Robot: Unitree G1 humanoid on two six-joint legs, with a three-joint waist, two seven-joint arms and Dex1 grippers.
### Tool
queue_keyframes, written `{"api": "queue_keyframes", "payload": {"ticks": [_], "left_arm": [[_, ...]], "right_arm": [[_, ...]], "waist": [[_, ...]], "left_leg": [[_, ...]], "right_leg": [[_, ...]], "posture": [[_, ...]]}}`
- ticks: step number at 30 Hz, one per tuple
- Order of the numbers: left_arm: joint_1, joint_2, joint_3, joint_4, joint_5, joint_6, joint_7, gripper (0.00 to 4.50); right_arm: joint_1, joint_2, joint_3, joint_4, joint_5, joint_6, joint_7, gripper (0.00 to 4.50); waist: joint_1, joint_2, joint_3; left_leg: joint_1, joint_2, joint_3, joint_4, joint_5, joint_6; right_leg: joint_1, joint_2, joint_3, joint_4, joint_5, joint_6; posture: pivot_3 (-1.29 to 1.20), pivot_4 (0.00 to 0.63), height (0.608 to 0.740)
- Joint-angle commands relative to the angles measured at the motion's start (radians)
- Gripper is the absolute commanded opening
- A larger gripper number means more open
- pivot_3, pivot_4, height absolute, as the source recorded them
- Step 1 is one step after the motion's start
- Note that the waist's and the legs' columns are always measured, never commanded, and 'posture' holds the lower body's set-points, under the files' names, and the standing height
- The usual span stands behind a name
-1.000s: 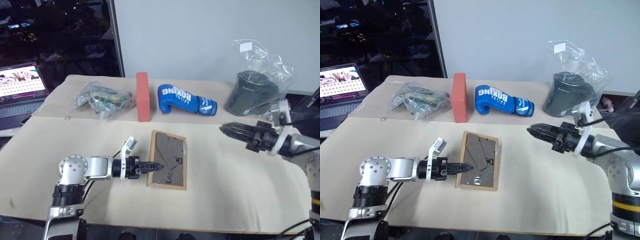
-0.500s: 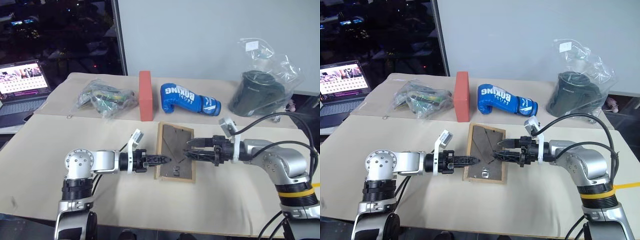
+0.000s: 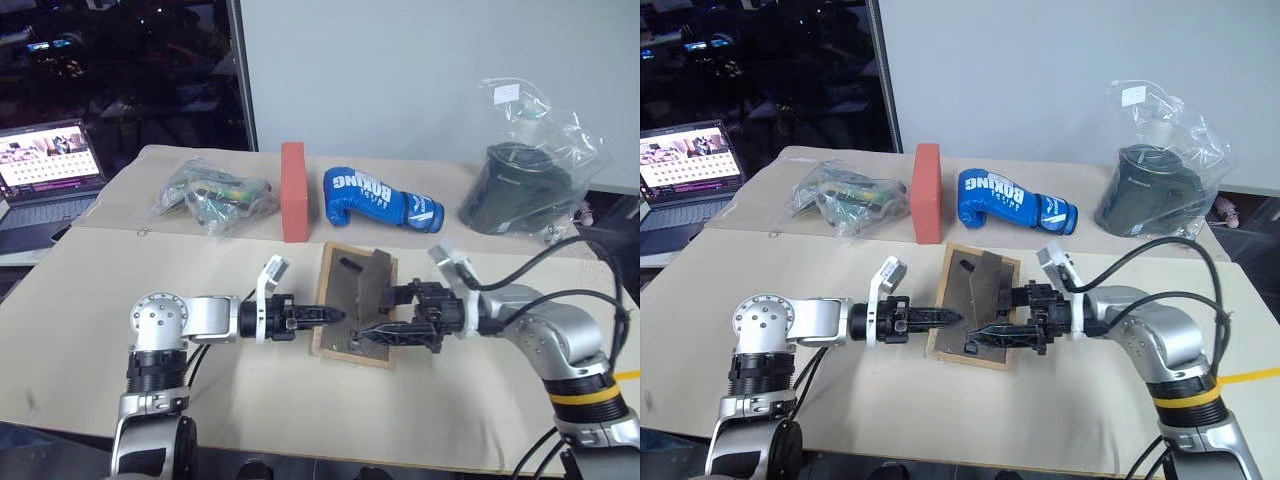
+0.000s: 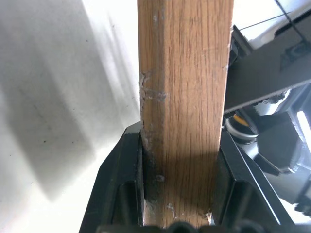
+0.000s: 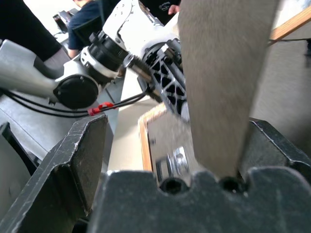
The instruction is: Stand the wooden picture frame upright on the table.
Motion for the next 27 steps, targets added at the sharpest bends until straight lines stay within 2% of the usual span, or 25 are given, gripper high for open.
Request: {"api": "queue_keyframes", "payload": {"ticks": [1,6,10,13,18,22,27], "left_arm": [[-0.027,0.035,0.047,0.027,-0.014,0.003,-0.016,1.16],[-0.035,0.098,0.068,0.089,-0.009,-0.001,-0.086,1.16],[-0.048,0.145,0.077,0.156,0.019,0.000,-0.133,1.16],[-0.063,0.162,0.052,0.193,-0.008,0.003,-0.169,1.16],[-0.055,0.192,-0.057,0.188,-0.038,0.003,-0.193,1.16],[-0.014,0.214,-0.122,0.191,-0.167,0.003,-0.168,1.16],[-0.046,0.194,-0.119,0.275,-0.262,0.003,-0.054,1.16]], "right_arm": [[-0.004,-0.034,-0.049,0.033,-0.087,-0.116,-0.026,4.40],[0.052,-0.143,-0.143,0.041,-0.064,-0.065,-0.021,4.40],[0.157,-0.162,-0.211,-0.030,-0.094,-0.120,-0.072,4.40],[0.187,-0.103,-0.166,0.002,-0.292,-0.355,-0.192,4.40],[0.257,-0.024,-0.087,0.020,-0.445,-0.599,-0.231,4.40],[0.229,0.050,-0.021,0.127,-0.739,-1.050,-0.429,4.40],[0.160,0.057,0.026,0.213,-1.009,-1.366,-0.630,4.40]], "waist": [[-0.005,0.000,0.000],[0.001,0.000,0.000],[0.002,0.000,0.000],[-0.003,0.000,0.000],[-0.003,0.000,0.000],[-0.006,0.000,0.000],[-0.002,0.000,0.000]], "left_leg": [[0.000,0.000,0.000,0.000,0.000,0.000],[0.000,-0.001,0.000,-0.002,0.001,0.001],[0.000,-0.001,0.000,-0.005,0.001,0.001],[0.000,-0.001,-0.001,-0.006,0.001,0.001],[0.000,-0.004,-0.001,-0.006,0.003,0.001],[0.000,-0.006,-0.001,-0.006,0.004,0.001],[0.000,-0.010,-0.001,-0.007,0.007,0.002]], "right_leg": [[0.000,0.000,0.000,0.000,0.000,0.000],[-0.001,-0.001,0.000,0.000,0.000,0.000],[0.000,-0.001,0.000,-0.003,0.000,-0.001],[0.001,-0.002,-0.001,-0.006,0.000,-0.001],[0.001,-0.004,-0.002,-0.006,0.001,0.000],[0.001,-0.007,-0.002,-0.005,0.001,0.001],[0.001,-0.010,-0.002,-0.004,0.002,0.003]], "posture": [[0.00,0.150,0.686],[0.00,0.150,0.686],[0.00,0.150,0.686],[0.00,0.150,0.686],[0.00,0.150,0.686],[0.00,0.150,0.686],[0.00,0.150,0.686]]}}
